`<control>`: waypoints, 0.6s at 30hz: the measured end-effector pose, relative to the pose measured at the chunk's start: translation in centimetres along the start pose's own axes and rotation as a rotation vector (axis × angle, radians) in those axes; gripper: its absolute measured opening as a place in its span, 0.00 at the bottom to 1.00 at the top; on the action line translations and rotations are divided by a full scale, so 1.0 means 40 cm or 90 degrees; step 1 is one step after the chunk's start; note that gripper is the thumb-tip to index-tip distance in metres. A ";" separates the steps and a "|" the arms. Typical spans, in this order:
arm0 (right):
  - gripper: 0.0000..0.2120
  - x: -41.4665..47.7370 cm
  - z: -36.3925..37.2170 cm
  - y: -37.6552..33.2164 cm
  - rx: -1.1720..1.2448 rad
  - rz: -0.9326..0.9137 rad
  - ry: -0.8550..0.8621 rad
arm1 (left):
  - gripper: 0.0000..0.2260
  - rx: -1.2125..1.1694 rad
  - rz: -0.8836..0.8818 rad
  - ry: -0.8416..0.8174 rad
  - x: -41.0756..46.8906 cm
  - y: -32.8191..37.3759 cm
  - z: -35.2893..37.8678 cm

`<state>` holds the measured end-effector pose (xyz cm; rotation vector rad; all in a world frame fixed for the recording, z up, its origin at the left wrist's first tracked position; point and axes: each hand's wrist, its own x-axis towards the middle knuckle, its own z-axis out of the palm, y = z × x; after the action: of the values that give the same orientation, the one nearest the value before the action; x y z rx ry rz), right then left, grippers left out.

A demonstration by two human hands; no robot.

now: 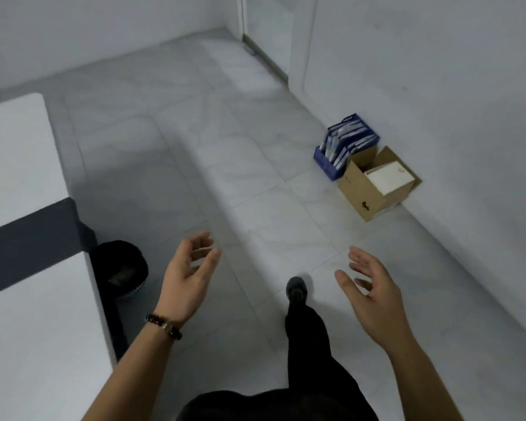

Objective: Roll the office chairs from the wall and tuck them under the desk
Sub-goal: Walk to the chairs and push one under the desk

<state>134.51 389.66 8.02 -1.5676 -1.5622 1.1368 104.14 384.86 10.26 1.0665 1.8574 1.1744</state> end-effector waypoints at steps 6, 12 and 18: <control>0.25 0.536 0.117 -0.103 0.000 -0.019 -0.148 | 0.12 -0.013 -0.111 0.106 0.346 0.047 0.032; 0.26 0.977 0.302 -0.377 -0.026 -0.124 -0.314 | 0.17 -0.034 -0.131 0.287 0.606 0.133 -0.085; 0.25 1.341 0.614 -0.511 -0.070 -0.190 -0.430 | 0.15 -0.067 -0.179 0.435 0.917 0.023 -0.161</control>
<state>99.23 441.18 8.83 -0.9949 -2.2325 1.5110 83.12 415.60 9.06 0.3294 2.3181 1.5602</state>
